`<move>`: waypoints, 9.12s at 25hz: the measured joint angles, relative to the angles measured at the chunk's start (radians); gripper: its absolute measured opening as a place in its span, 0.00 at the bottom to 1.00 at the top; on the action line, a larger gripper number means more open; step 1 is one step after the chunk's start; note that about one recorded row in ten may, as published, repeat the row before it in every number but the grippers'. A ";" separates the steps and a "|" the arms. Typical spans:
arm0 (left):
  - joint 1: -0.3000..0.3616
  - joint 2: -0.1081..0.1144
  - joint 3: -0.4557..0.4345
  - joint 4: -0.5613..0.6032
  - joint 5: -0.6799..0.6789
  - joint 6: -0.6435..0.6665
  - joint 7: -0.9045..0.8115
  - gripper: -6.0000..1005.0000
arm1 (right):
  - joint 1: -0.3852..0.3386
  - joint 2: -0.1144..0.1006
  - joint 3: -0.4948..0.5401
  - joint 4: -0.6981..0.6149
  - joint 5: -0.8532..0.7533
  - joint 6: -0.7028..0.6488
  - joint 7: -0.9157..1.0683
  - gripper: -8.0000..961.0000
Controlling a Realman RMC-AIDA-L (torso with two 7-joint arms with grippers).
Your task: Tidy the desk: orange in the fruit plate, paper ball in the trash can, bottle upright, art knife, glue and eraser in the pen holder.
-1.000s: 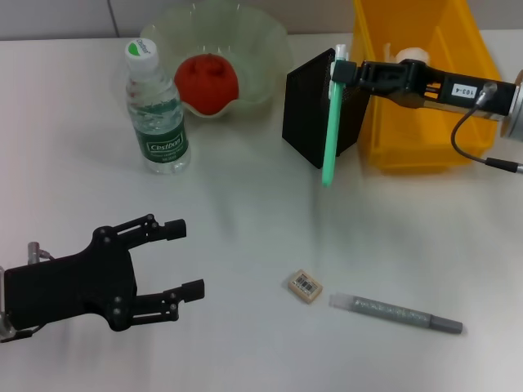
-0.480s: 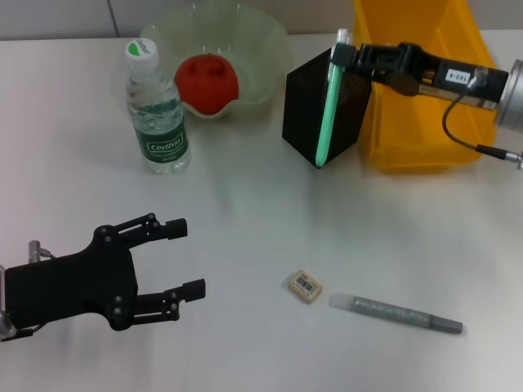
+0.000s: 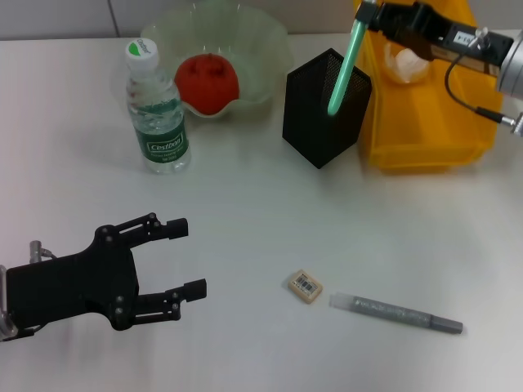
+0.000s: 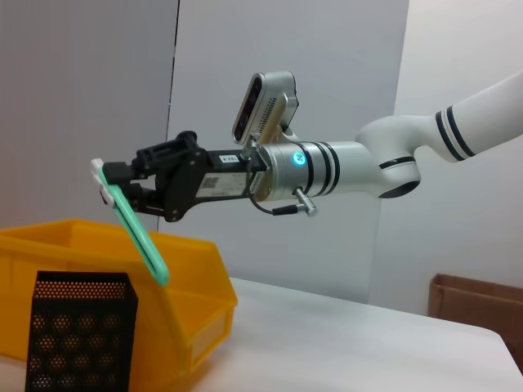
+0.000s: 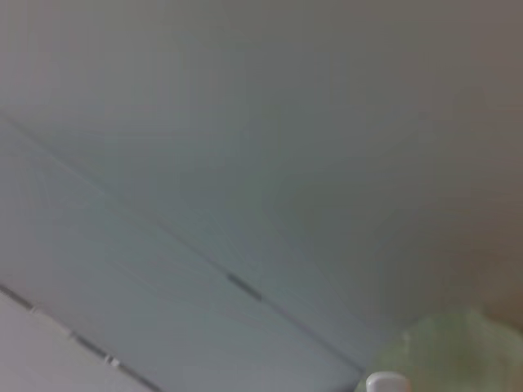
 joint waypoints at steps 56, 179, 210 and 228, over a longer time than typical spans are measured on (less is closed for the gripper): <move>0.000 -0.003 -0.002 0.002 -0.003 0.003 0.002 0.83 | 0.050 0.073 0.046 0.102 0.089 0.066 -1.077 0.30; 0.073 0.100 -0.014 0.073 0.028 0.062 -0.013 0.82 | 0.149 0.064 -0.442 -0.397 -0.656 -0.505 -0.457 0.70; 0.067 0.096 -0.047 0.070 0.027 0.056 -0.025 0.82 | 0.163 0.076 -0.764 -0.350 -0.638 -0.285 -0.396 0.70; 0.068 0.096 -0.058 0.072 0.028 0.063 -0.025 0.82 | 0.163 0.078 -0.882 -0.352 -0.594 -0.193 -0.396 0.70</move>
